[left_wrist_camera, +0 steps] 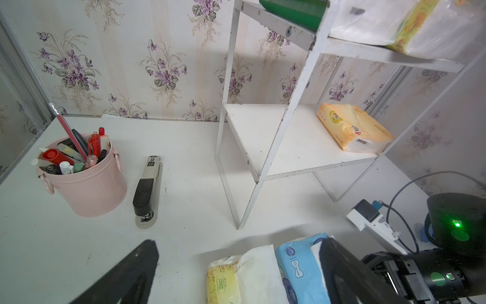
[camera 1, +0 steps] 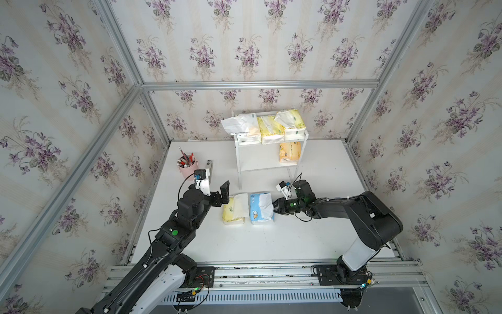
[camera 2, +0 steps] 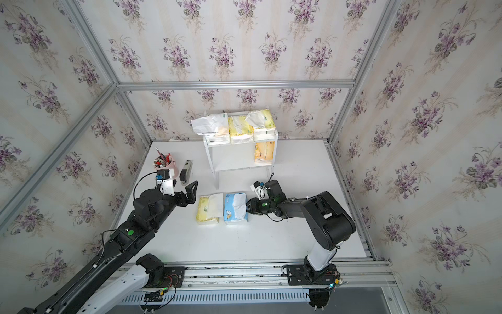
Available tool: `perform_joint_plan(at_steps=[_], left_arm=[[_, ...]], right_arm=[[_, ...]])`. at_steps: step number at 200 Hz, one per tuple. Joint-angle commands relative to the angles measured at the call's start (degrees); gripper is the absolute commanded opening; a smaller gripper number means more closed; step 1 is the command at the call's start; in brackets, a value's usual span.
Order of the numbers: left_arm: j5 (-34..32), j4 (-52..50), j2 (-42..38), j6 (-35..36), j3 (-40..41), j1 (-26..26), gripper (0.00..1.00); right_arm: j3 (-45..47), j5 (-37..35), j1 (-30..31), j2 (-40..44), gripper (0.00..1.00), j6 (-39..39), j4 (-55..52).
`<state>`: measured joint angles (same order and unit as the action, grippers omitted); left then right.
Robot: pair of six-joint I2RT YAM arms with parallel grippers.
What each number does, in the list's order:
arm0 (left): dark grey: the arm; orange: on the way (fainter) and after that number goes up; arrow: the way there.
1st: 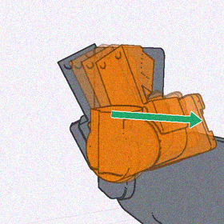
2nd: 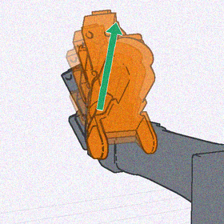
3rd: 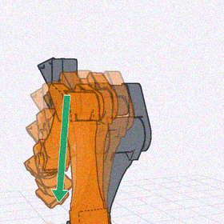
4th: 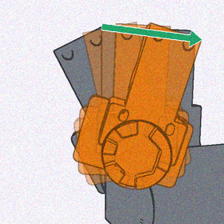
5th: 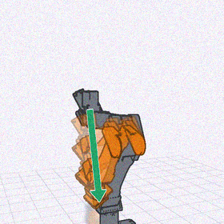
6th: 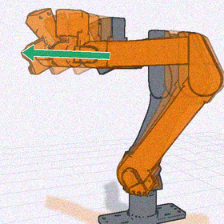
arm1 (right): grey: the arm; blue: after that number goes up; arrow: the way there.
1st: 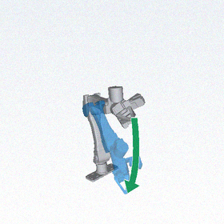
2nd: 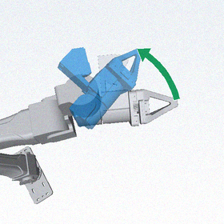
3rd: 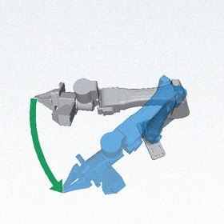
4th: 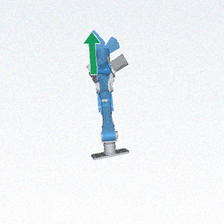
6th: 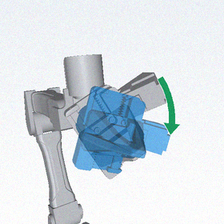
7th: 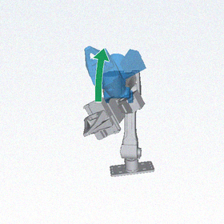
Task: Remove the tissue boxes from the shelf
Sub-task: Place the box of tissues at the center of the board.
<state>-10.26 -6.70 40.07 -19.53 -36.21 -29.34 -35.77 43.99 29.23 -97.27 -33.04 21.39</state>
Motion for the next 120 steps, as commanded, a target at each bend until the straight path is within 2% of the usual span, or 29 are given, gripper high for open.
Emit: perform_joint_plan(at_steps=[1, 64, 120], left_arm=[[-0.5, -0.2, 0.0, 0.1, -0.2, 0.0, 0.99], [-1.1, -0.7, 0.1, 0.2, -0.5, 0.1, 0.99], [-1.1, -0.8, 0.3, -0.6, -0.3, 0.0, 0.99]], right_arm=[[0.0, -3.1, 0.0, 0.3, 0.41, 0.0, 1.7], [-0.6, -8.2, 0.0, 4.3, 0.52, 6.9, -9.6], [-0.1, -14.4, -0.1, 10.6, 0.54, 12.1, -18.8]])
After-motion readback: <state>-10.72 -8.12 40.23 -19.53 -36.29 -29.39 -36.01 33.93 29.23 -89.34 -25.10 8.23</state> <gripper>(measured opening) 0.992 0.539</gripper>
